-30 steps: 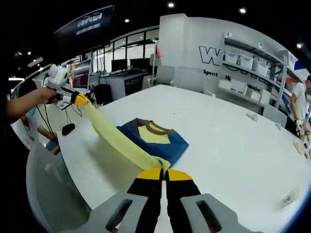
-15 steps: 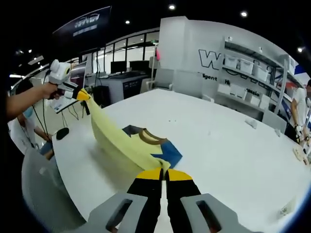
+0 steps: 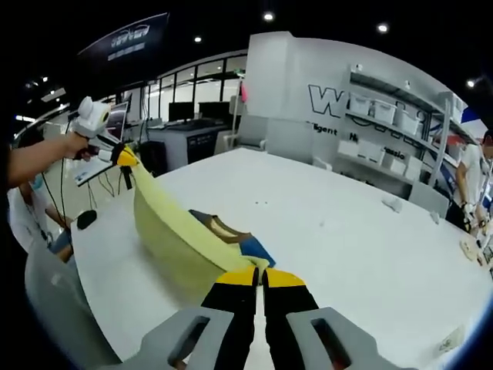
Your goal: Fold the garment on the visible template until the final outline fits inside the template.
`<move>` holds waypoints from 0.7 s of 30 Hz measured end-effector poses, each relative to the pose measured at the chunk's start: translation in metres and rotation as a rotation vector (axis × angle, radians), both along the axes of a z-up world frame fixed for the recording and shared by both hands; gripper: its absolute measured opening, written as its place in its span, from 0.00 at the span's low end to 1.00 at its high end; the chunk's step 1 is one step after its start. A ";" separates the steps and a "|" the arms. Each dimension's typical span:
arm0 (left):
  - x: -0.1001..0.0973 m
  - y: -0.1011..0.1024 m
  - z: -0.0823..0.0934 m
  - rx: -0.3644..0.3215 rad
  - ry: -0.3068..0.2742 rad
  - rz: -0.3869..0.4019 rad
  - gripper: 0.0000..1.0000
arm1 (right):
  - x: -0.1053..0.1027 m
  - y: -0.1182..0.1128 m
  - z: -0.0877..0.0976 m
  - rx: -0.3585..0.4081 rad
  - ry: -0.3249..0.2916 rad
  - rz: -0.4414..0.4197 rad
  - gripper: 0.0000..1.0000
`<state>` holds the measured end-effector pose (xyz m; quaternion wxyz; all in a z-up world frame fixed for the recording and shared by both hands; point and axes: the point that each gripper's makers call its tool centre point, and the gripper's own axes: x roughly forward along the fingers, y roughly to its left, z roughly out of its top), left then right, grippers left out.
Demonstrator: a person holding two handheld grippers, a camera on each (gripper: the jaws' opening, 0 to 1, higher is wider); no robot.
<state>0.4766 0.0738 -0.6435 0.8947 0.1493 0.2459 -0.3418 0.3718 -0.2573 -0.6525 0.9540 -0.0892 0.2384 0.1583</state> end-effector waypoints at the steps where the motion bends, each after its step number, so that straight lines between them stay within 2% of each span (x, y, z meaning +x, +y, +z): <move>1: 0.001 0.000 -0.001 0.001 0.001 0.001 0.09 | 0.002 0.000 0.000 0.000 -0.001 0.000 0.00; 6: 0.006 -0.001 -0.006 0.002 0.012 0.007 0.09 | 0.012 -0.002 -0.004 0.004 -0.001 -0.008 0.00; 14: 0.026 -0.003 -0.024 -0.033 0.051 0.034 0.09 | 0.030 -0.007 -0.016 -0.020 0.003 -0.020 0.00; 21: 0.040 -0.006 -0.039 -0.036 0.086 0.035 0.09 | 0.046 -0.011 -0.029 -0.029 0.024 -0.023 0.00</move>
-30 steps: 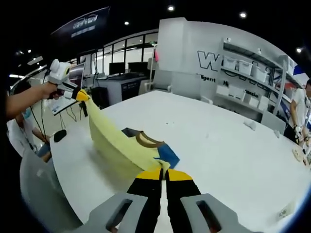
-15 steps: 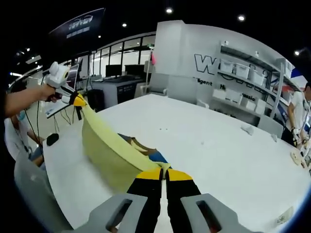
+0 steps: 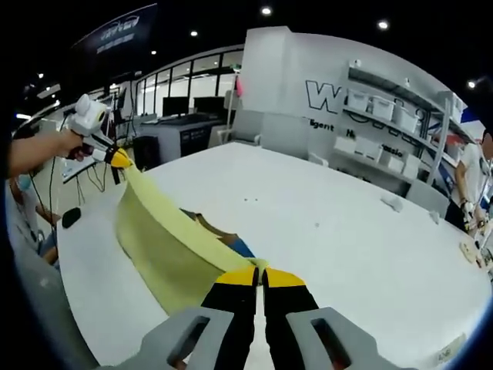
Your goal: Fold the garment on the visible template until the final outline fits inside the template.
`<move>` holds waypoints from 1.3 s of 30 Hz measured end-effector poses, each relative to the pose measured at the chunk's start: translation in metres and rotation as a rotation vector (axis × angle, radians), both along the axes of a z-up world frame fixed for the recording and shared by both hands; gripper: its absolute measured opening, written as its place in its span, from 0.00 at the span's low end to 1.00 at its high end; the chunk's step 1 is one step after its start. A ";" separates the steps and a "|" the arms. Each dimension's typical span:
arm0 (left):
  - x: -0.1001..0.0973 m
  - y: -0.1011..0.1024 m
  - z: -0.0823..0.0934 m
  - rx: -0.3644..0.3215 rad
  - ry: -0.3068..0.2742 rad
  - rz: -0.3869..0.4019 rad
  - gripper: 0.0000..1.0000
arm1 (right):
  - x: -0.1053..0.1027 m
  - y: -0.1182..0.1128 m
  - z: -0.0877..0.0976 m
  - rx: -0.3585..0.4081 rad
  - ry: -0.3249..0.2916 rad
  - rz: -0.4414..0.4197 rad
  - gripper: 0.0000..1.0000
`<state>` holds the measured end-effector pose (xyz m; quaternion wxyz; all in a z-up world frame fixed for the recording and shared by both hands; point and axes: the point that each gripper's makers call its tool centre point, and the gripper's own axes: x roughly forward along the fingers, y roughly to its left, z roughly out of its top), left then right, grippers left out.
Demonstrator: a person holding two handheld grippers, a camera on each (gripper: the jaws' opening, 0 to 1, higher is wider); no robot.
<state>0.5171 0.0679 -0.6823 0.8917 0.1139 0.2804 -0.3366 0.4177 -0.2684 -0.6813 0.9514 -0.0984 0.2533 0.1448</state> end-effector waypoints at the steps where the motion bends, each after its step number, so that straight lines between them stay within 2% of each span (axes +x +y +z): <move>1: 0.001 0.000 -0.002 0.000 0.005 0.000 0.09 | 0.003 0.000 -0.002 -0.003 0.005 0.001 0.00; 10: 0.010 0.000 -0.022 0.009 0.059 0.003 0.09 | 0.024 -0.003 -0.018 0.001 0.027 -0.008 0.00; 15: 0.019 -0.001 -0.033 -0.015 0.100 0.025 0.09 | 0.035 -0.005 -0.030 -0.001 0.050 -0.013 0.00; 22: 0.036 -0.003 -0.049 -0.088 0.183 0.090 0.09 | 0.053 -0.010 -0.049 0.032 0.106 -0.031 0.00; 27: 0.046 -0.005 -0.061 -0.088 0.205 0.109 0.09 | 0.064 -0.012 -0.062 0.037 0.134 -0.042 0.00; 39: 0.060 -0.010 -0.092 -0.038 0.217 0.123 0.10 | 0.077 -0.013 -0.102 -0.015 0.185 -0.050 0.00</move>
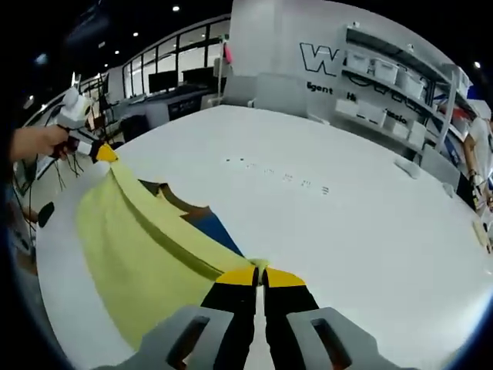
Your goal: Fold the garment on the visible template until the final outline fits inside the template.
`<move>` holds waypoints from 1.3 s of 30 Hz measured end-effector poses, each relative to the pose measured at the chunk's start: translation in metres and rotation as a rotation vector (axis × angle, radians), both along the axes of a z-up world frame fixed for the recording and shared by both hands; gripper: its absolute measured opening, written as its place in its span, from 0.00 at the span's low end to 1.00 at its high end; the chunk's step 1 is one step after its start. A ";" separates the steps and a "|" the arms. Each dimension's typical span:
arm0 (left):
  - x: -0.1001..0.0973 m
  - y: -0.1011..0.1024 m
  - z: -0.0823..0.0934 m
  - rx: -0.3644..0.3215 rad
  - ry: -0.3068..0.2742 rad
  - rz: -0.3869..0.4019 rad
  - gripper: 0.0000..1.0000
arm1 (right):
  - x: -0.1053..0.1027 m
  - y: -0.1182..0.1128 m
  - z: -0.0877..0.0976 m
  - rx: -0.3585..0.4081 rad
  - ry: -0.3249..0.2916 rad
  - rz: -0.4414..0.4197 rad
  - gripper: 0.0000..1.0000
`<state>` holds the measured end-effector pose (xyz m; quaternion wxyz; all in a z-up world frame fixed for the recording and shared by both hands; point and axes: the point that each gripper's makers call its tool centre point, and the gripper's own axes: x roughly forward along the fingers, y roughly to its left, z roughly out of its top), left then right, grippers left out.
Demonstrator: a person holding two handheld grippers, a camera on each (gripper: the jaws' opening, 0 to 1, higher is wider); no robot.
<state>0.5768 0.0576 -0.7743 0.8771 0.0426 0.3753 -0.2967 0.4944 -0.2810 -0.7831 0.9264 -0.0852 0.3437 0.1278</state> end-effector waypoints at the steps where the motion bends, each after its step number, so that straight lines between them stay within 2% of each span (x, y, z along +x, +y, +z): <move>1: 0.000 -0.001 -0.003 0.004 0.003 0.002 0.10 | 0.001 -0.001 -0.005 -0.001 0.012 -0.004 0.00; 9: 0.000 -0.006 -0.020 0.038 0.013 -0.012 0.10 | 0.004 -0.002 -0.027 0.002 0.046 -0.012 0.00; 20: -0.001 -0.007 -0.037 0.063 0.037 -0.042 0.09 | 0.004 -0.003 -0.043 0.000 0.073 -0.001 0.00; 21: -0.002 -0.007 -0.038 0.065 0.038 -0.057 0.09 | 0.004 -0.003 -0.043 -0.001 0.074 0.001 0.02; 24: -0.002 -0.007 -0.030 0.072 0.001 -0.098 0.11 | 0.007 -0.003 -0.031 -0.016 0.011 0.032 0.10; 28: -0.001 -0.006 -0.018 0.087 -0.054 -0.162 0.15 | 0.005 -0.003 -0.019 -0.010 -0.026 0.082 0.11; 33: -0.003 -0.006 -0.010 0.127 -0.116 -0.243 0.17 | -0.001 0.004 -0.013 -0.029 -0.053 0.177 0.12; 35: -0.006 -0.007 -0.011 0.141 -0.126 -0.279 0.19 | -0.003 0.006 -0.015 -0.042 -0.043 0.210 0.14; 39: -0.008 -0.007 -0.017 0.198 -0.140 -0.341 0.21 | -0.006 0.008 -0.022 -0.121 -0.035 0.301 0.17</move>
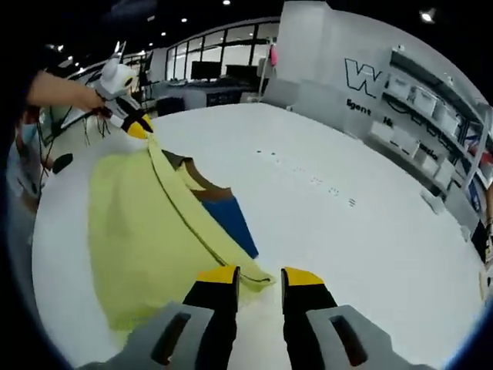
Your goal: Fold the garment on the visible template until the final outline fits inside the template.
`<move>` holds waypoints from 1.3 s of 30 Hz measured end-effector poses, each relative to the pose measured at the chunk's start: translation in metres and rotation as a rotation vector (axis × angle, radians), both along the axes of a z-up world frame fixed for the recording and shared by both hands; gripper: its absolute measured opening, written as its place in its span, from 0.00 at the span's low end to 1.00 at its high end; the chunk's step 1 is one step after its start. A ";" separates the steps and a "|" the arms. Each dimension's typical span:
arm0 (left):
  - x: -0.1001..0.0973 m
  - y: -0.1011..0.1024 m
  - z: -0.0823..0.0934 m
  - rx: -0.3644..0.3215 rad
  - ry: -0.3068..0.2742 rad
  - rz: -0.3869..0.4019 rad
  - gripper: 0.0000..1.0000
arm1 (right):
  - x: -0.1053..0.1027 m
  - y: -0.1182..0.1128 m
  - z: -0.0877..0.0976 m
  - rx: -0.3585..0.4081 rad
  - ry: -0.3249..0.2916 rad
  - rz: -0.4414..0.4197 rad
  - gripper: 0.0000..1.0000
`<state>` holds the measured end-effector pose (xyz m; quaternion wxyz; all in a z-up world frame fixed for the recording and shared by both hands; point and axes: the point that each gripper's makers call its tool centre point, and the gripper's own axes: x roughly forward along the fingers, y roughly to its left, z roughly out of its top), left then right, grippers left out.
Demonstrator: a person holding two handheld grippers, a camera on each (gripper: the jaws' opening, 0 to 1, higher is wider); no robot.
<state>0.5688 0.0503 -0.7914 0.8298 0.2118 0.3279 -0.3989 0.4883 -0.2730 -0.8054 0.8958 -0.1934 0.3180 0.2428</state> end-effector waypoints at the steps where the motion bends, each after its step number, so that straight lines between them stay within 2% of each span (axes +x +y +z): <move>1: 0.000 -0.001 -0.001 0.004 -0.006 -0.009 0.23 | 0.000 -0.001 -0.002 -0.028 0.000 0.015 0.18; 8: 0.002 -0.002 -0.010 0.025 -0.005 -0.061 0.29 | 0.000 -0.002 -0.012 -0.077 0.018 0.075 0.17; 12: 0.006 0.004 -0.014 0.080 -0.035 -0.096 0.30 | -0.001 -0.008 -0.017 -0.098 0.033 0.088 0.18; 15: 0.010 0.006 -0.013 0.088 -0.052 -0.116 0.31 | -0.002 -0.012 -0.016 -0.130 0.027 0.116 0.18; 17: 0.012 0.003 -0.011 0.094 -0.075 -0.150 0.31 | -0.003 -0.013 -0.017 -0.130 0.028 0.126 0.18; 20: 0.008 -0.010 -0.009 0.071 -0.069 -0.192 0.29 | -0.003 -0.010 -0.017 -0.137 0.026 0.149 0.16; 22: 0.008 -0.012 -0.011 0.099 -0.075 -0.213 0.27 | -0.001 -0.007 -0.018 -0.152 0.026 0.172 0.11; 23: 0.009 -0.012 -0.013 0.120 -0.079 -0.222 0.25 | 0.000 -0.005 -0.018 -0.156 0.021 0.177 0.11; 26: 0.012 -0.014 -0.016 0.128 -0.082 -0.226 0.25 | 0.007 -0.007 -0.015 -0.193 0.000 0.179 0.13; 28: 0.015 -0.012 -0.017 0.129 -0.080 -0.224 0.20 | 0.010 -0.005 -0.012 -0.180 -0.010 0.179 0.12; 30: 0.017 -0.010 -0.017 0.134 -0.084 -0.218 0.11 | 0.009 -0.001 -0.012 -0.162 -0.003 0.201 0.04; 32: 0.018 -0.011 -0.015 0.107 -0.071 -0.196 0.10 | 0.010 0.000 -0.011 -0.139 -0.002 0.192 0.00; 34: 0.021 -0.011 -0.017 0.062 -0.024 -0.161 0.10 | 0.015 -0.004 -0.008 -0.085 0.001 0.115 0.00; 36: 0.027 -0.008 -0.015 0.055 -0.030 -0.137 0.10 | 0.023 -0.008 -0.004 -0.017 -0.008 0.045 0.00; 39: 0.030 -0.010 -0.016 0.041 -0.023 -0.100 0.10 | 0.027 -0.010 -0.005 -0.024 -0.007 0.031 0.00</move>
